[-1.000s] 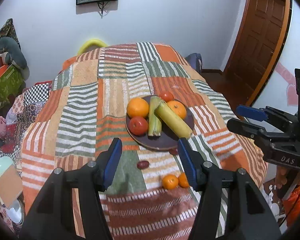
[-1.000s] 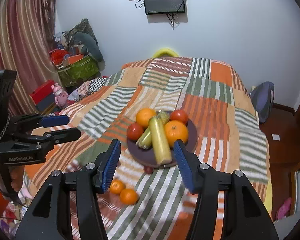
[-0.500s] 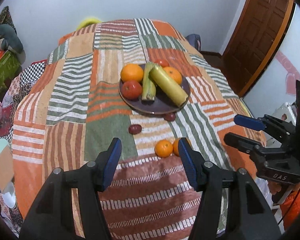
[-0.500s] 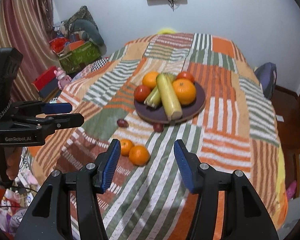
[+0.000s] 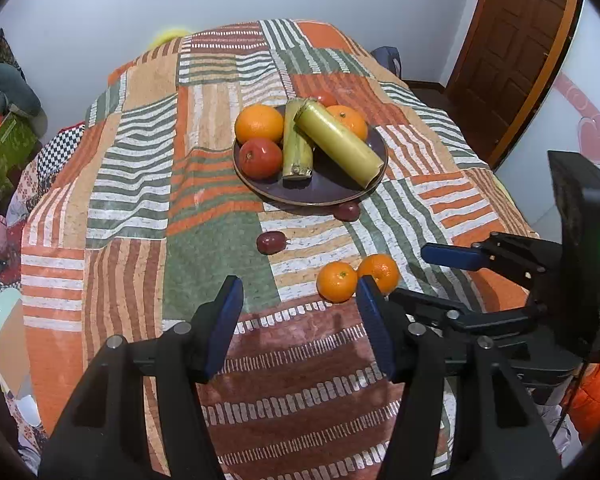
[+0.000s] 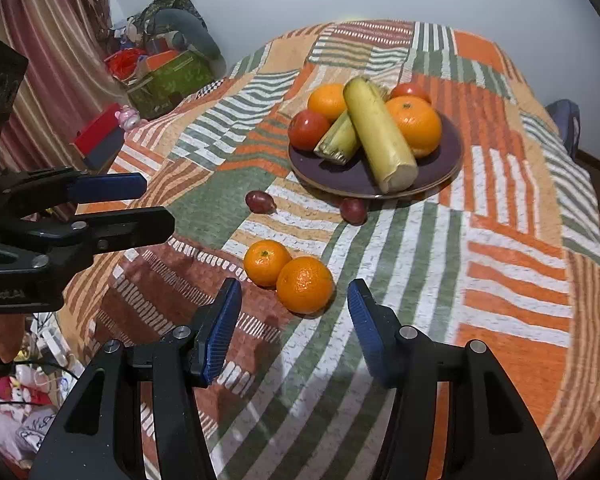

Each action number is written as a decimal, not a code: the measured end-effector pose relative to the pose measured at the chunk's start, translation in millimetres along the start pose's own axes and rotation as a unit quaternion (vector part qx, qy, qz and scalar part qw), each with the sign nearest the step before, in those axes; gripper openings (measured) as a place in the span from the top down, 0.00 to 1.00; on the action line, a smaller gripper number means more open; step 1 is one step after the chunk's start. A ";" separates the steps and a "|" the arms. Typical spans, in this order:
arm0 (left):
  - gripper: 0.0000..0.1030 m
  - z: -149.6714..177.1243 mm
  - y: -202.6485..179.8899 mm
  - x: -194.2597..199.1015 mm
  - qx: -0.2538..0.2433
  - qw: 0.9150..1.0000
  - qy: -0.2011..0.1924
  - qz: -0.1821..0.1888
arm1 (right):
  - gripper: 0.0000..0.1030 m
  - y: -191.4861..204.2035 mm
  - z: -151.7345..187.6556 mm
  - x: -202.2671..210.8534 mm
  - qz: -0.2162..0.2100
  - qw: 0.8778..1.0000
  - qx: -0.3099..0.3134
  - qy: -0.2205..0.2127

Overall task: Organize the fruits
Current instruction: 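Grasp a small mandarin with the left tool while the right tool grasps the other mandarin, then lower the left tool's mandarin onto the plate rim while the right tool places its mandarin, then open both tools and withdraw them from the plate, then grasp a small dark red fruit with the right tool while the left tool grasps the other, then lower the right tool's dark red fruit onto the plate while the left tool places its fruit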

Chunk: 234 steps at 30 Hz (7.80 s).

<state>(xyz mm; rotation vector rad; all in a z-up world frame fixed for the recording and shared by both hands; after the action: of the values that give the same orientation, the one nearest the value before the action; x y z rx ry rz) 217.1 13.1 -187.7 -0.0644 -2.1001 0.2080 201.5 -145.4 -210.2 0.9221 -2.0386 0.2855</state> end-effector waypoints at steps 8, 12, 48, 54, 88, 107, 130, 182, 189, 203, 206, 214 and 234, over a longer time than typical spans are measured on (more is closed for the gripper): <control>0.44 1.8 3.2 -16.9 0.001 1.000 0.019 0.001 | 0.63 -2.5 1.1 -22.0 -0.008 1.000 -0.003 0.020; 0.44 1.8 3.0 -21.8 0.005 1.000 0.025 0.003 | 0.68 -1.7 1.6 -25.7 0.000 1.000 0.007 0.023; 0.66 2.8 -36.9 -90.0 -0.050 0.995 0.088 0.003 | 0.69 -46.7 14.4 19.2 0.011 0.999 -0.032 -0.024; 0.66 -2.6 -40.5 -79.4 -0.058 0.996 0.072 0.003 | 0.69 -49.6 11.9 18.5 0.010 0.999 -0.034 -0.025; 0.66 -87.6 -24.9 -112.6 0.003 0.998 0.034 0.051 | 0.69 -112.1 -51.4 -8.4 0.042 0.997 -0.042 -0.048; 0.66 -82.6 -30.9 -139.8 -0.010 0.997 0.051 0.060 | 0.68 -122.5 -56.8 -37.8 0.037 0.998 -0.041 -0.040; 0.51 -77.6 -29.7 -95.7 -0.013 0.999 0.013 0.048 | 0.55 -114.5 -57.2 -12.2 0.046 0.996 -0.052 -0.050; 0.50 -38.0 51.6 -74.0 0.015 1.000 0.027 0.003 | 0.69 -44.7 -46.2 -78.8 0.031 0.999 -0.009 0.043; 0.50 -36.7 47.6 -72.7 0.010 1.000 0.026 0.003 | 0.74 -44.7 -47.1 -78.8 0.041 0.998 0.000 0.045; 0.52 -32.1 29.5 -86.5 -0.008 0.999 0.048 0.013 | 0.73 -44.7 -35.6 -47.9 0.004 1.000 -0.022 0.021; 0.57 -31.6 24.1 -93.1 -0.014 0.998 0.054 0.011 | 0.73 -47.8 -34.3 -40.5 0.001 1.000 -0.026 0.012; 0.64 -34.6 18.7 -112.6 -0.014 0.998 0.068 0.003 | 0.73 -49.7 -34.1 -28.8 -0.009 1.000 -0.017 -0.006; 0.70 -42.6 12.5 -83.4 -0.016 0.999 0.027 0.010 | 0.73 -53.3 -38.9 -22.3 0.010 1.000 -0.018 -0.016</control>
<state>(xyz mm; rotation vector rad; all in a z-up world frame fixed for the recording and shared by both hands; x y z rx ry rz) 296.0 19.7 -239.3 -0.1083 -2.0492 0.1830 270.8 -151.9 -210.9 0.8904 -2.0767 0.2449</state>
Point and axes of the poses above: each gripper's, at about its wrist camera, not at the fingertips, and x roughly against the way its jaws point, y to its left, z to its underside, the point moved 1 cm from there along -x, roughly the way its jaws point, and after that the axes turned 11 degrees about x, right-handed, at the moved point
